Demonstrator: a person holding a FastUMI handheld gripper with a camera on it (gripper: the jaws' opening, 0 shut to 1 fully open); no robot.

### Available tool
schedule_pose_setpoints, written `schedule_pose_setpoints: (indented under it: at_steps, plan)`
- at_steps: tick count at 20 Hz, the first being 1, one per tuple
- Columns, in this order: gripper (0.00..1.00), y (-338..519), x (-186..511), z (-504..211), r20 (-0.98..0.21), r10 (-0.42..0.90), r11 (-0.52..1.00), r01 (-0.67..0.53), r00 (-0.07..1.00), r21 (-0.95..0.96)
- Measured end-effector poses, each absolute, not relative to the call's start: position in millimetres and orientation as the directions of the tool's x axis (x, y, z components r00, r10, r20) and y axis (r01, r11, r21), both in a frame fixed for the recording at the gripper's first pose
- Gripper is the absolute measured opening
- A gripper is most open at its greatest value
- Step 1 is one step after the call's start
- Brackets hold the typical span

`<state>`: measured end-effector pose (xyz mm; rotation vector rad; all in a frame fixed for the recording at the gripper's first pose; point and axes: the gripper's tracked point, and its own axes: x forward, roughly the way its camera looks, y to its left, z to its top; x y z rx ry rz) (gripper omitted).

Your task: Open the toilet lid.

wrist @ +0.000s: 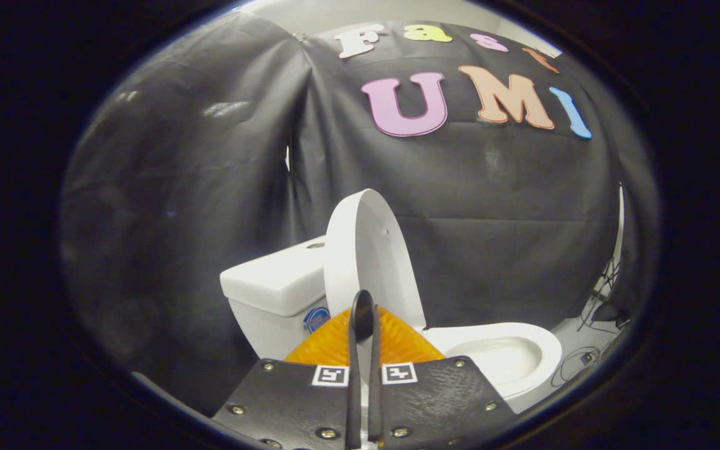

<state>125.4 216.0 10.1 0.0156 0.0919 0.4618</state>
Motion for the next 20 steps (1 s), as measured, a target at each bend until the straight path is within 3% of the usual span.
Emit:
schedule_pose_setpoints:
  at_steps: [17, 20]
  plan:
    - [0.11, 224.5, 115.3, 7.2, -0.109, 0.506, 0.863, -0.502, 0.856, 0.059]
    - [0.18, 223.5, 107.5, 0.6, -0.151, 0.539, 0.842, -0.537, 0.829, 0.055]
